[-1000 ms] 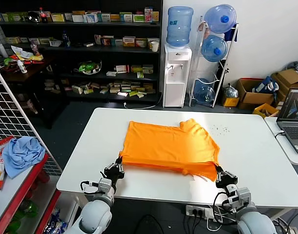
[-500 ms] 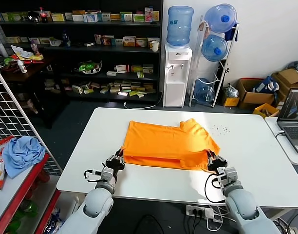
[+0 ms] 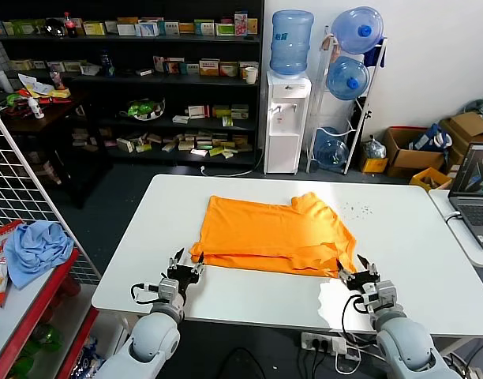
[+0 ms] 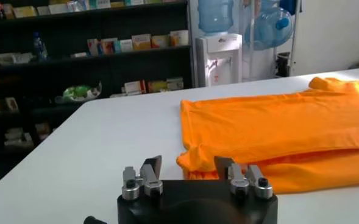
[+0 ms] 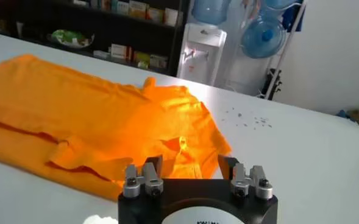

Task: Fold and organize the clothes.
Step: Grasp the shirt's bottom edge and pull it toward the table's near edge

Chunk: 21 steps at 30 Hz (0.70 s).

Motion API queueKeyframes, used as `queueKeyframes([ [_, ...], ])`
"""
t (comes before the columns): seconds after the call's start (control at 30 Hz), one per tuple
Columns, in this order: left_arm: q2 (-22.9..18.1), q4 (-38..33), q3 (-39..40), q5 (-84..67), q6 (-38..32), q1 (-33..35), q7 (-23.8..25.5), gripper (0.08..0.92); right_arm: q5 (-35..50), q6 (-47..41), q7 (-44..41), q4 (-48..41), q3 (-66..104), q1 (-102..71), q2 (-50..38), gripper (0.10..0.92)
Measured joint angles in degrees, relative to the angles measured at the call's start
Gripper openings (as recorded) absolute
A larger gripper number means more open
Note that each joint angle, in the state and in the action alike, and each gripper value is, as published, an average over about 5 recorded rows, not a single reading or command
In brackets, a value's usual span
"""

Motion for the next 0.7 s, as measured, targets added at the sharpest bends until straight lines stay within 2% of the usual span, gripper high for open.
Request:
queueKeyframes([
  [0.13,0.01,-0.09,0.13,-0.92,0.16,0.27,0.0,0.808,0.21,-0.68,-0.15,0.25,0.44,-1.0,0.03,0.819],
  [0.43,-0.25,1.68,0.23,-3.42,0.52,-1.27,-0.23,0.823,0.13,-0.66,-1.06,-1.04,-0.03,-0.57,0.86,0.823],
  [0.57,-0.35,2.65,0.21,-4.25,0.61,-2.23,-0.08,0.777,0.09,-0.67,-1.48,-1.79,-0.48,0.02,1.16,0.787],
  [0.7,-0.46,3.36,0.16,-4.88,0.67,-2.6,0.31,0.664,0.14,-0.85,-1.72,-2.27,-0.8,0.4,1.34,0.68],
])
